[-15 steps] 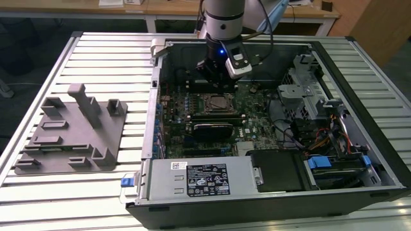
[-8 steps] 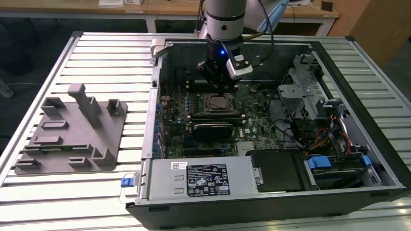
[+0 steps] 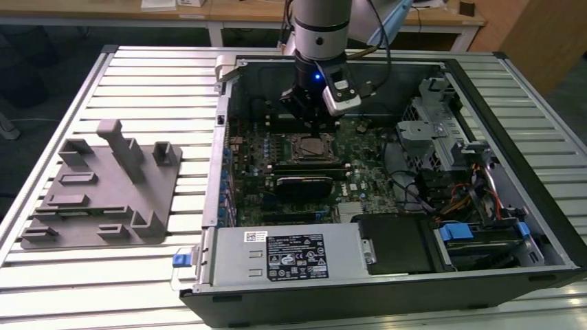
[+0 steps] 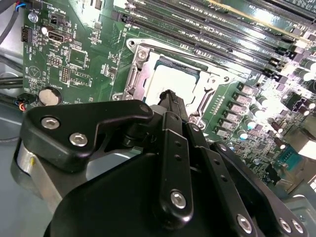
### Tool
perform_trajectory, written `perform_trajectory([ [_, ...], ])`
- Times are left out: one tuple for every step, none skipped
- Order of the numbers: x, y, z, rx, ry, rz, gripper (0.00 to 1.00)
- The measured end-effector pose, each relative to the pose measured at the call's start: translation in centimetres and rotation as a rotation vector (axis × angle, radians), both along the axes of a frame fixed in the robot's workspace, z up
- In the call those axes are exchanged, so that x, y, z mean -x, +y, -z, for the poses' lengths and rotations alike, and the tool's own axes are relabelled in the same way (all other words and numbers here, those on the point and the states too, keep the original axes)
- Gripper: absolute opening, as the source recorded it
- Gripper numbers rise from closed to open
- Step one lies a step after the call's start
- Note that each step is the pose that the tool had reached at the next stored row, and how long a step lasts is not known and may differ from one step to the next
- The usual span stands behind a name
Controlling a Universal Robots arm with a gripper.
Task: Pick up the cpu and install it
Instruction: 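Install the first cpu locking lever, then install the second cpu locking lever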
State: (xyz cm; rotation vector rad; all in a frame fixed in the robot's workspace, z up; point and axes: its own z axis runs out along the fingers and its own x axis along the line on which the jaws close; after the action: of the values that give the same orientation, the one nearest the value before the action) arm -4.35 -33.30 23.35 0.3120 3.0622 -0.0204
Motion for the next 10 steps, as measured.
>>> perform_trajectory([
  [0.01, -0.03, 0.00, -0.0002, 0.0000, 0.000, 0.11],
  [0.01, -0.03, 0.00, -0.0003, 0.0000, 0.000, 0.11],
  [0.01, -0.04, 0.00, -0.0002, 0.0001, 0.000, 0.11],
  [0.01, -0.06, 0.00, -0.0002, 0.0001, 0.000, 0.11],
  [0.01, -0.06, 0.00, -0.0002, 0.0001, 0.000, 0.11],
  [0.00, -0.06, 0.00, -0.0002, 0.0001, 0.000, 0.11],
  [0.01, -0.06, 0.00, -0.0002, 0.0001, 0.000, 0.11],
  [0.01, -0.06, 0.00, -0.0002, 0.0001, 0.000, 0.11],
  [0.00, -0.06, 0.00, -0.0002, 0.0001, 0.000, 0.11],
  [0.01, -0.06, 0.00, -0.0003, 0.0000, 0.000, 0.11],
])
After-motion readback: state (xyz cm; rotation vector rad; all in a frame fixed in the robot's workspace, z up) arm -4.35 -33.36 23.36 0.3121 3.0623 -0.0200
